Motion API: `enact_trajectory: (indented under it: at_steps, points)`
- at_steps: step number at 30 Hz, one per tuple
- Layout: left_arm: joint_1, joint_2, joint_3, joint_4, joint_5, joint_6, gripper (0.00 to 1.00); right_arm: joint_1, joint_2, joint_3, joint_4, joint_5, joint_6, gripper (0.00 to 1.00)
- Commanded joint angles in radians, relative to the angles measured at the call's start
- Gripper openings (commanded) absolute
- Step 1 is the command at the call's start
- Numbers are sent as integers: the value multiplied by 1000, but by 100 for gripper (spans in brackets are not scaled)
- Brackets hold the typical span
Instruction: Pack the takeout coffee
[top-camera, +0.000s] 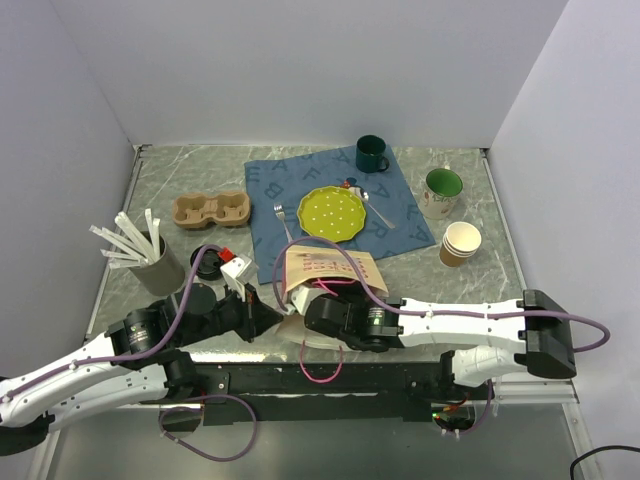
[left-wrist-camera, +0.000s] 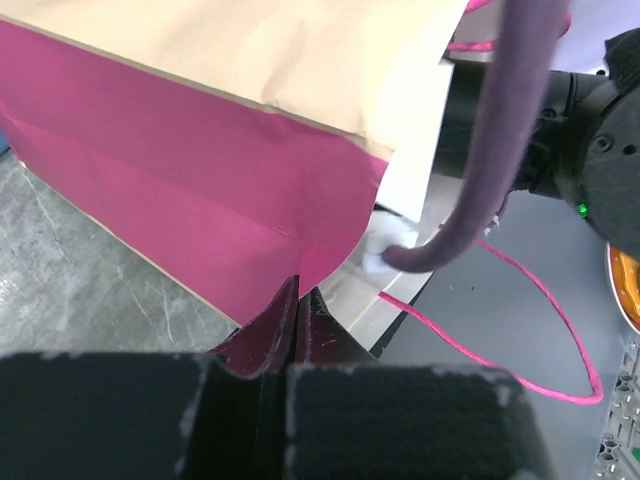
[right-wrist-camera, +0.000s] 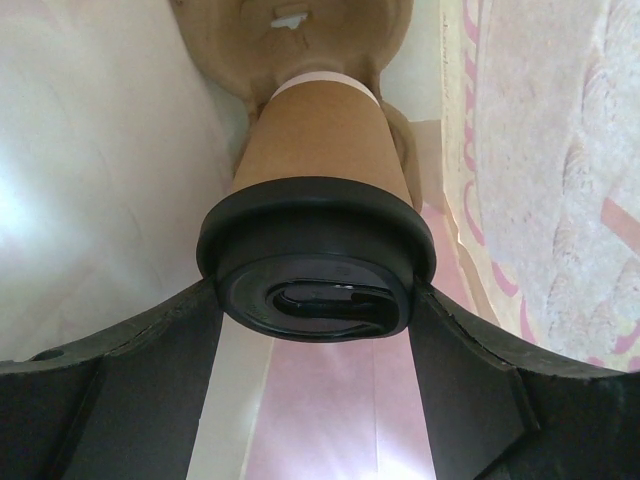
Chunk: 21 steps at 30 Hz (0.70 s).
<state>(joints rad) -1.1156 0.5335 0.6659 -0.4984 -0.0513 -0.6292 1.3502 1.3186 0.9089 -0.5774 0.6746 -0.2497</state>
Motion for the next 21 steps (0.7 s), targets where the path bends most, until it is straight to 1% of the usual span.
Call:
enact_trajectory:
  at_steps: [1,5,12,14,18,21]
  points:
    - [-16,-12,26,21,-5,-27,1,-13,-71,-22,13,60,21,29]
    - [-20,-7,26,20,-13,-30,1,-17,-74,-12,-39,74,39,28]
    - [-20,-3,23,27,-15,-32,1,-16,-102,50,-142,30,69,28]
    - [-21,3,26,27,-18,-30,1,-16,-125,57,-150,-10,66,28]
    - [-21,29,57,6,-48,-12,1,-11,-156,100,-188,-159,44,28]
    - [-20,55,92,-25,-67,8,1,-13,-157,140,-239,-191,58,28]
